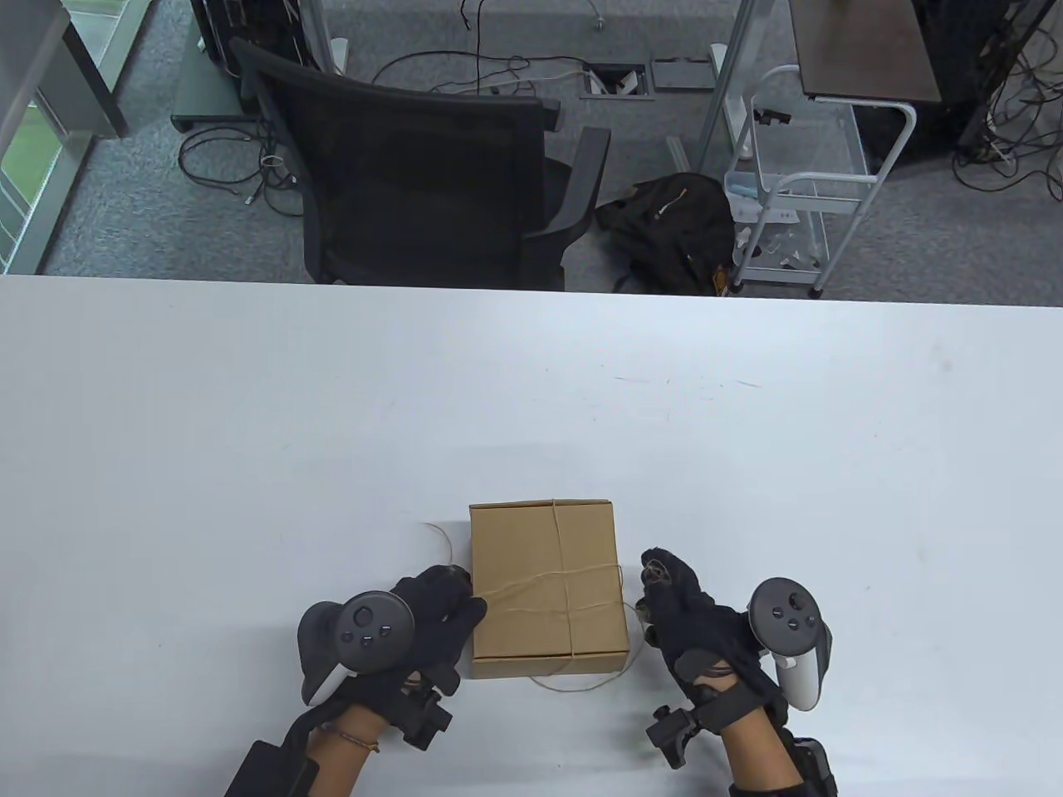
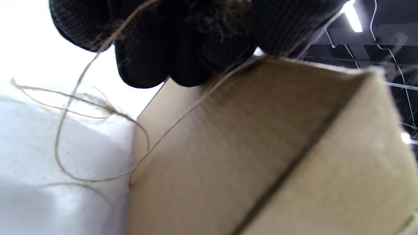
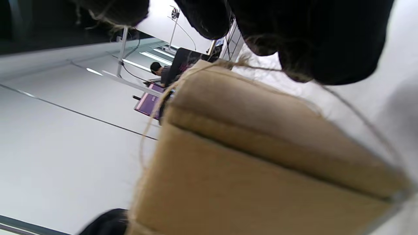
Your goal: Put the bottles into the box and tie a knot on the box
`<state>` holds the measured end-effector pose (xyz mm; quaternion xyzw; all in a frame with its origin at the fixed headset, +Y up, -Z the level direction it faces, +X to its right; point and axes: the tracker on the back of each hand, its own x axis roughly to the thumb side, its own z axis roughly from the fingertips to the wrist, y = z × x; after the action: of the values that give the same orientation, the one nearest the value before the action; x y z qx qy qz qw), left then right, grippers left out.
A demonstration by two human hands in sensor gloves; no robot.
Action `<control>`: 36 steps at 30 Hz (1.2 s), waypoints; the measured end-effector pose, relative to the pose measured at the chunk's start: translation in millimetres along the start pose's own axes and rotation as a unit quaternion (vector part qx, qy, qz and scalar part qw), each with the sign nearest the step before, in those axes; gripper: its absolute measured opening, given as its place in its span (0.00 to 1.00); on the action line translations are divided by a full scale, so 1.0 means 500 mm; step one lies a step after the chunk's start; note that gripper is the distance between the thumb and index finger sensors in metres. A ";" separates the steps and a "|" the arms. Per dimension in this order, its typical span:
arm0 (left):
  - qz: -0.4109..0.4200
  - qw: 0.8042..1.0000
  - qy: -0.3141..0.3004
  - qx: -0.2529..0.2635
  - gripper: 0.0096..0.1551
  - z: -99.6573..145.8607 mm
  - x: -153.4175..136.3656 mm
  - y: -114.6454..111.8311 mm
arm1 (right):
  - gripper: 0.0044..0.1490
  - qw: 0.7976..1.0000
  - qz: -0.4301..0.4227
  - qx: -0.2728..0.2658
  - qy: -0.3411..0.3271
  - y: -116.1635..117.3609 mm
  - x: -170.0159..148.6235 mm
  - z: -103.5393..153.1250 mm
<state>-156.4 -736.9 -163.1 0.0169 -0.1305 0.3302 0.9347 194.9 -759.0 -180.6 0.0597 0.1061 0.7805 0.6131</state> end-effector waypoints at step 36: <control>-0.010 1.000 0.005 -0.022 0.25 -0.009 0.007 -0.003 | 0.26 0.908 0.336 -0.246 -0.047 -0.100 0.073 0.020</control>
<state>-151.8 -735.2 -166.6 -0.0038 -0.1326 0.3182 0.9387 235.6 -711.5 -184.2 -0.0245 -0.1443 0.9380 0.3143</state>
